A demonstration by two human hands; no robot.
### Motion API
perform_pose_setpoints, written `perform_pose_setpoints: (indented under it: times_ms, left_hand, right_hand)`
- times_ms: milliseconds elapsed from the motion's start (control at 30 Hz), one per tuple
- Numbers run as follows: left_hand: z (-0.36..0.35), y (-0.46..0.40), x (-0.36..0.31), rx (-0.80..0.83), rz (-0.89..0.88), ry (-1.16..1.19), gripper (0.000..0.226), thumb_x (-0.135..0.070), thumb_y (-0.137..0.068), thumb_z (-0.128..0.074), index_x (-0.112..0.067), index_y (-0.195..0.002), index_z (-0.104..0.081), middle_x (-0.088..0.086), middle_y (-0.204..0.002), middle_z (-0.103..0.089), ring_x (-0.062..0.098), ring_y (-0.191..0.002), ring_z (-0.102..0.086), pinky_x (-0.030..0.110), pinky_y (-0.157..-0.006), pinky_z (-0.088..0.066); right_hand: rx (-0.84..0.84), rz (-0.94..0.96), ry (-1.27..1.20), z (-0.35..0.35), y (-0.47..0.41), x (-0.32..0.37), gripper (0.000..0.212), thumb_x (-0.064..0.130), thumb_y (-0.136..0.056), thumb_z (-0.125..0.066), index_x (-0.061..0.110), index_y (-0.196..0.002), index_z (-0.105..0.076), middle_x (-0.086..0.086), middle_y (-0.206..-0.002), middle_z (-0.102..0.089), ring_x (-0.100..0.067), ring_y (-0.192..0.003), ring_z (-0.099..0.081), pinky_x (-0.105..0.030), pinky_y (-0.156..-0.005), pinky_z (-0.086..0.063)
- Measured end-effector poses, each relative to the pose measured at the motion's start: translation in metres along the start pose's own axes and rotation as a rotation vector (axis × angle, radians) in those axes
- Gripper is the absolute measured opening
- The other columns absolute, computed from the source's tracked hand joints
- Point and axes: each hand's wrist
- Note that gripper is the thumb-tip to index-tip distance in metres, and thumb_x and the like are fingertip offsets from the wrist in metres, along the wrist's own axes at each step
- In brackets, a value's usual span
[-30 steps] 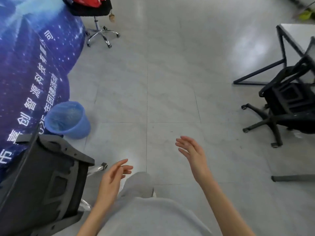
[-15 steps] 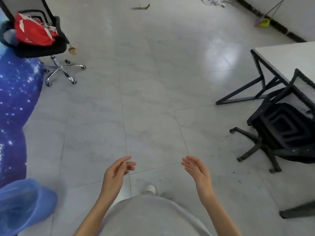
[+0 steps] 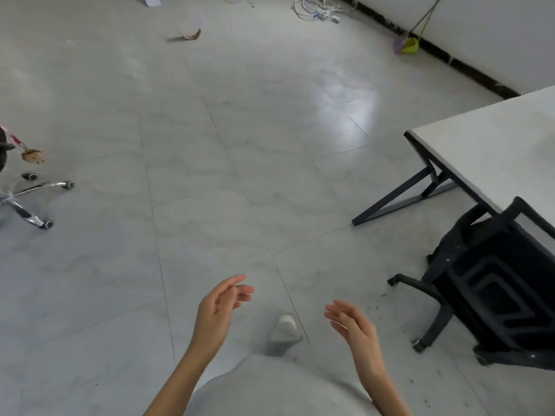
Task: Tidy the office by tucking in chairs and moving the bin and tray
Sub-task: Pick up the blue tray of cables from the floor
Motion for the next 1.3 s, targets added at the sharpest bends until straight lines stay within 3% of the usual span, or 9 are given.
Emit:
perform_pose_setpoints:
  times_ms: [233, 400, 700, 800, 933, 1100, 1167, 1300]
  left_hand:
    - [-0.017, -0.128, -0.033, -0.156, 0.106, 0.025, 0.033, 0.000, -0.096, -0.038, -0.021, -0.100, -0.064, -0.002, -0.091, -0.073, 0.015, -0.078, -0.068, 0.015, -0.068, -0.053]
    - [-0.029, -0.264, -0.052, -0.197, 0.124, 0.009, 0.031, -0.004, -0.097, -0.038, -0.018, -0.102, -0.064, 0.005, -0.086, -0.073, 0.016, -0.081, -0.068, 0.014, -0.069, -0.054]
    - [-0.090, -0.592, -0.156, 0.198, -0.013, -0.149, 0.030, -0.006, -0.098, -0.040, -0.022, -0.097, -0.065, -0.011, -0.088, -0.074, 0.010, -0.083, -0.069, 0.016, -0.076, -0.052]
    - [-0.137, -0.688, -0.203, 0.353, -0.078, -0.194, 0.024, -0.023, -0.089, -0.042, -0.025, -0.096, -0.064, -0.015, -0.085, -0.074, 0.008, -0.082, -0.068, 0.016, -0.076, -0.050]
    - [-0.222, -0.796, -0.241, 0.512, -0.141, -0.227, 0.027, -0.025, -0.085, -0.039, -0.026, -0.098, -0.063, -0.016, -0.085, -0.073, 0.008, -0.082, -0.068, 0.015, -0.076, -0.050]
    - [-0.339, -0.896, -0.259, 0.594, -0.141, -0.233, 0.028, -0.025, -0.086, -0.040, -0.021, -0.102, -0.062, -0.014, -0.086, -0.074, 0.008, -0.083, -0.068, 0.016, -0.073, -0.051]
    - [-0.377, -0.926, -0.262, 0.586, -0.107, -0.218, 0.022, -0.016, -0.092, -0.043, -0.019, -0.102, -0.062, -0.013, -0.086, -0.074, 0.009, -0.083, -0.069, 0.017, -0.068, -0.051]
    - [-0.432, -0.981, -0.276, 0.550, -0.030, -0.232, 0.037, 0.001, -0.097, -0.034, -0.021, -0.097, -0.063, -0.009, -0.084, -0.075, 0.010, -0.078, -0.069, 0.017, -0.063, -0.050]
  right_hand:
    - [0.129, 0.149, 0.024, -0.041, -0.214, 0.159, 0.026, -0.003, -0.095, -0.039, 0.008, -0.105, -0.060, -0.009, -0.099, -0.068, -0.011, -0.087, -0.067, -0.019, -0.078, -0.053]
    - [0.112, 0.173, -0.015, -0.072, -0.352, 0.214, 0.028, -0.003, -0.094, -0.038, 0.011, -0.103, -0.060, -0.005, -0.098, -0.068, -0.013, -0.089, -0.066, -0.022, -0.083, -0.052]
    - [-0.183, 0.020, -0.097, -0.084, -0.529, 0.261, 0.030, -0.006, -0.093, -0.037, 0.011, -0.098, -0.062, -0.010, -0.098, -0.068, -0.019, -0.089, -0.066, -0.022, -0.079, -0.053]
    - [-0.284, -0.016, -0.122, -0.071, -0.564, 0.278, 0.027, -0.006, -0.093, -0.038, 0.004, -0.102, -0.061, -0.010, -0.096, -0.068, -0.011, -0.083, -0.068, -0.020, -0.076, -0.053]
    - [-0.446, -0.052, -0.211, -0.044, -0.622, 0.293, 0.028, -0.006, -0.093, -0.038, 0.007, -0.097, -0.063, -0.009, -0.093, -0.070, -0.013, -0.083, -0.068, -0.019, -0.075, -0.054]
    - [-0.497, -0.058, -0.273, 0.011, -0.735, 0.326, 0.029, -0.006, -0.093, -0.038, 0.008, -0.096, -0.063, -0.011, -0.094, -0.069, -0.014, -0.084, -0.068, -0.019, -0.075, -0.054]
    - [-0.498, -0.049, -0.261, 0.042, -0.790, 0.355, 0.030, -0.006, -0.093, -0.038, 0.011, -0.096, -0.063, -0.010, -0.095, -0.069, -0.021, -0.089, -0.066, -0.020, -0.076, -0.054]
    - [-0.468, 0.037, -0.191, 0.102, -0.896, 0.438, 0.032, -0.005, -0.094, -0.038, 0.017, -0.097, -0.061, -0.006, -0.097, -0.068, -0.020, -0.092, -0.064, -0.020, -0.077, -0.052]
Point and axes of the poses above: each hand's wrist, its own y-axis away from the middle knuckle, its own z-axis out of the back of the hand, x = y × z
